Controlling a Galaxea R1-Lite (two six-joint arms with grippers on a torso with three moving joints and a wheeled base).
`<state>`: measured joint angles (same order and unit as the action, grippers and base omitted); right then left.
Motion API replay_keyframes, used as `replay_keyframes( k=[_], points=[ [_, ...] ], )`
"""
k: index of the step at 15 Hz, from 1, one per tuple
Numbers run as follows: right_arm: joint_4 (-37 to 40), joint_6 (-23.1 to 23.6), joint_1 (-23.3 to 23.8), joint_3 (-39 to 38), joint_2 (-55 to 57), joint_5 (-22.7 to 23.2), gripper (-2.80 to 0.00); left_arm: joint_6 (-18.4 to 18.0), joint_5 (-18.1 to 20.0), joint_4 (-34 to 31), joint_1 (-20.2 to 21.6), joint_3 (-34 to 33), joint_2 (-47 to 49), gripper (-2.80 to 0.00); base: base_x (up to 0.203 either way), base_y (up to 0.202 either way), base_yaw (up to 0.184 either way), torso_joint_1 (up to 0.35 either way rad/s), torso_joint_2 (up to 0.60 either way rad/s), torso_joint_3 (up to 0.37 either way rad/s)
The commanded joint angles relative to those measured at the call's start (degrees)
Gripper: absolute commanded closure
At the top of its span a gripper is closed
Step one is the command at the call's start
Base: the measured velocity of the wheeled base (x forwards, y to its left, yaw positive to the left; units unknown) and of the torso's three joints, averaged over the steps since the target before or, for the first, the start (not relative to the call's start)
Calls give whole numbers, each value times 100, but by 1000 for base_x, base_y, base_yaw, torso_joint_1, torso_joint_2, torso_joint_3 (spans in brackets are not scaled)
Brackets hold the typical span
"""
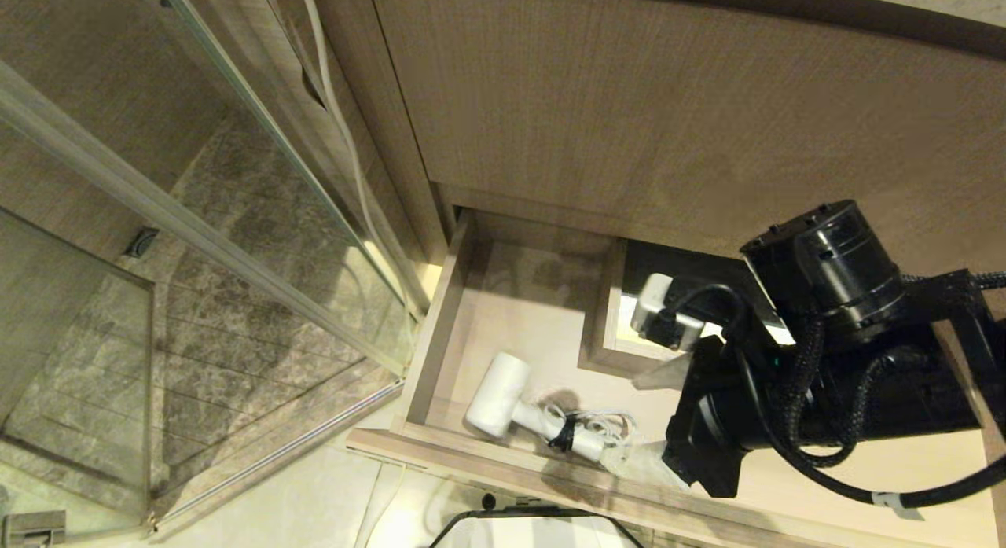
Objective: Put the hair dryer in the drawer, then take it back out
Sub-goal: Pick up the hairdryer
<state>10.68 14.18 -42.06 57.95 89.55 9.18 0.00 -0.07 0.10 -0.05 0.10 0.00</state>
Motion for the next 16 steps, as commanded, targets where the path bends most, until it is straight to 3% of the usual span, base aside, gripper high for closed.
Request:
replay_keyframes(
  k=[1,3,5,10,16],
  points=[
    [41,33,5,-176,-302,-10,-280,0,-1,-1,-4,-1,9,0,0,0,0,0,0,0],
    [-22,433,-2,-126,-208,-162,-280,0,-1,-1,-4,-1,9,0,0,0,0,0,0,0],
    [-29,1069,-2,-144,-157,-601,-280,0,-1,-1,-4,-1,9,0,0,0,0,0,0,0],
    [-285,1712,-5,-329,-100,-663,-280,0,-1,-1,-4,-8,9,0,0,0,0,0,0,0],
    [-427,1720,-27,-179,316,-633,-280,0,-1,-1,-4,-1,9,0,0,0,0,0,0,0]
  ],
)
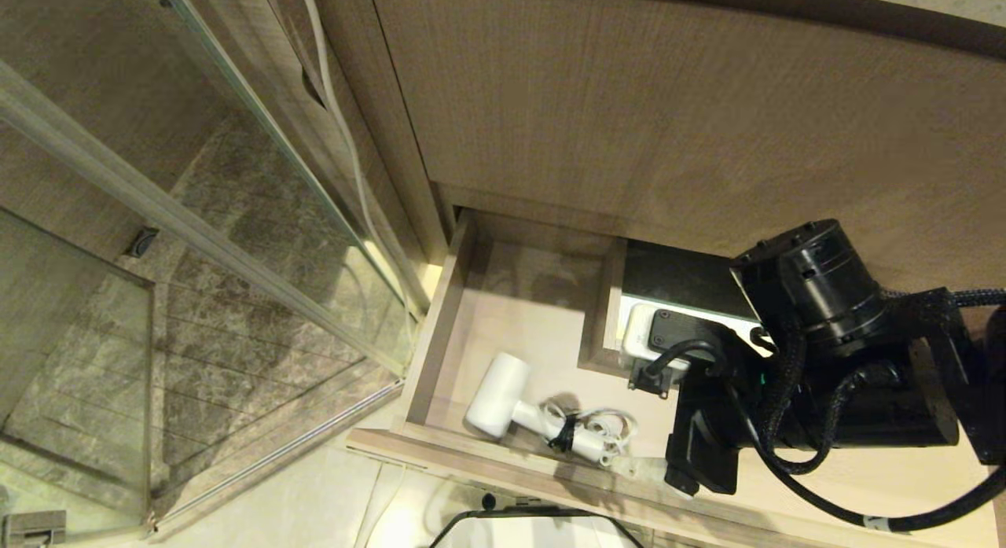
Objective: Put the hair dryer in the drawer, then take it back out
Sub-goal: Pick up the hairdryer
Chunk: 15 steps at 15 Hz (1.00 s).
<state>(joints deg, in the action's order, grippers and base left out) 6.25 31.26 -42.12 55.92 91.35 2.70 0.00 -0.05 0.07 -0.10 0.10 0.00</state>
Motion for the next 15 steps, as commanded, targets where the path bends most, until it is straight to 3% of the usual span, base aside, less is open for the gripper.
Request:
replay_keyframes(
  k=[1,11,14,15],
  points=[
    [24,19,-39,39,198,20,-280,0,-4,1,1,-1,9,0,0,0,0,0,0,0],
    [-52,-190,-225,433,1234,452,-280,0,-4,1,1,-1,9,0,0,0,0,0,0,0],
    [-1666,-574,-219,1139,1719,416,-280,0,-4,1,1,-1,9,0,0,0,0,0,0,0],
    [-1762,-706,-215,1227,1789,409,-280,0,-4,1,1,-1,9,0,0,0,0,0,0,0]
  ],
)
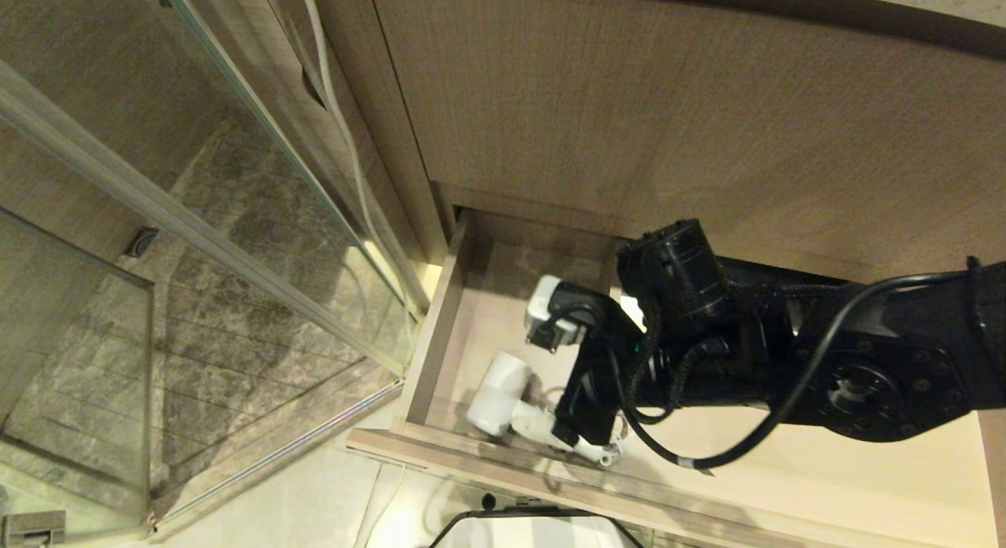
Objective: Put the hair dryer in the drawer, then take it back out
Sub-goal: Pick up the hairdryer
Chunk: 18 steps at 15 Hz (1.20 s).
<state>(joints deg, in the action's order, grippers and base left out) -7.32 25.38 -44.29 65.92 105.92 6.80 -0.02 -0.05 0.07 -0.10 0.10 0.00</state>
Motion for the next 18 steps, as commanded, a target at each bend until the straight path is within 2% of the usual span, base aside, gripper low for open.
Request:
replay_keyframes(
  k=[1,3,7,10,13,18],
  points=[
    [-313,-171,18,87,304,12,-280,2,-4,1,1,-1,9,0,0,0,0,0,0,0],
    [-190,-215,103,-317,108,10,-280,2,-4,1,1,-1,9,0,0,0,0,0,0,0],
    [66,-317,172,-566,-48,-93,-280,2,-4,1,1,-1,9,0,0,0,0,0,0,0],
    [586,-360,486,-619,-87,-215,-280,2,-4,1,1,-1,9,0,0,0,0,0,0,0],
    [749,-390,781,-761,-353,-182,-280,2,-4,1,1,-1,9,0,0,0,0,0,0,0],
    [798,-1217,953,-1296,-1144,-145,-280,2,-4,1,1,-1,9,0,0,0,0,0,0,0]
  ],
)
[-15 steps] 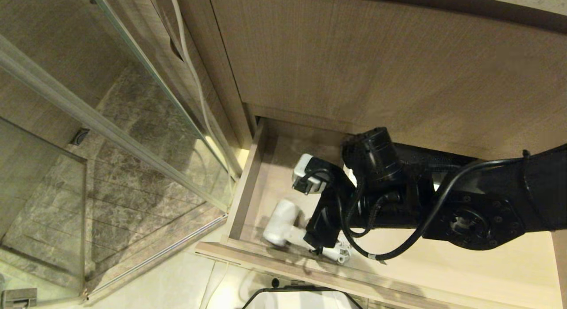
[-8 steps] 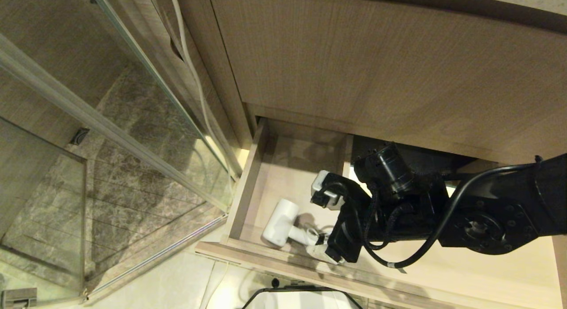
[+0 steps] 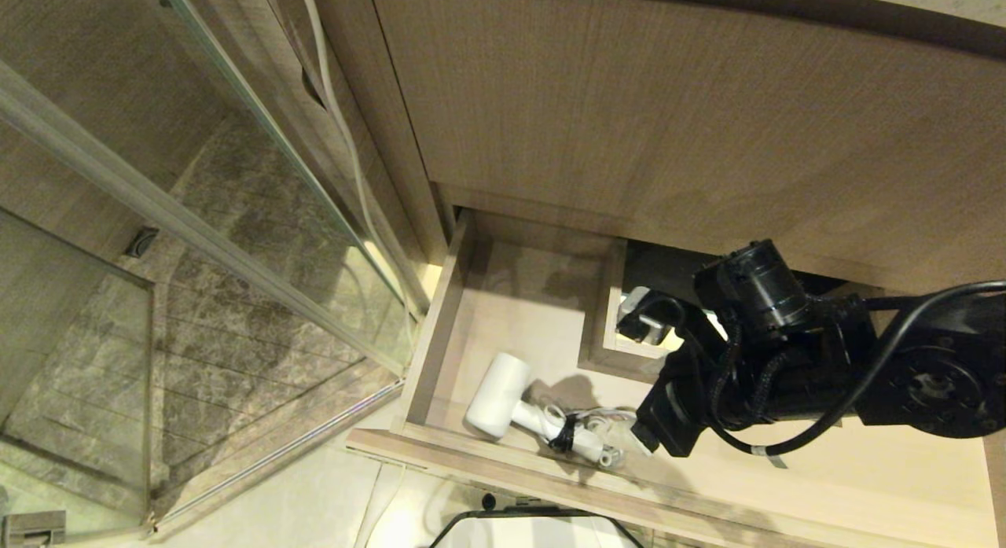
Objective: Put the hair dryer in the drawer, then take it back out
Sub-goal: Pick up the hairdryer
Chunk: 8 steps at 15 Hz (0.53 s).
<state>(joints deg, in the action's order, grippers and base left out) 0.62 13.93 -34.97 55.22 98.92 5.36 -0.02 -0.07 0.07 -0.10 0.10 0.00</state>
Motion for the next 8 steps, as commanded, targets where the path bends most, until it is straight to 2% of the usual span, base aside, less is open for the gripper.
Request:
replay_keyframes(
  k=[1,4,5,8],
  points=[
    [21,-123,27,-429,-712,-7,-280,2,-1,1,1,-1,9,0,0,0,0,0,0,0],
    [123,-174,105,-983,-1546,-19,-280,2,-1,1,1,-1,9,0,0,0,0,0,0,0],
    [182,-177,153,-1129,-1800,-36,0,2,-1,1,1,-1,9,0,0,0,0,0,0,0],
    [723,-175,590,-1311,-2450,-443,0,2,-1,1,1,-1,9,0,0,0,0,0,0,0]
  ],
)
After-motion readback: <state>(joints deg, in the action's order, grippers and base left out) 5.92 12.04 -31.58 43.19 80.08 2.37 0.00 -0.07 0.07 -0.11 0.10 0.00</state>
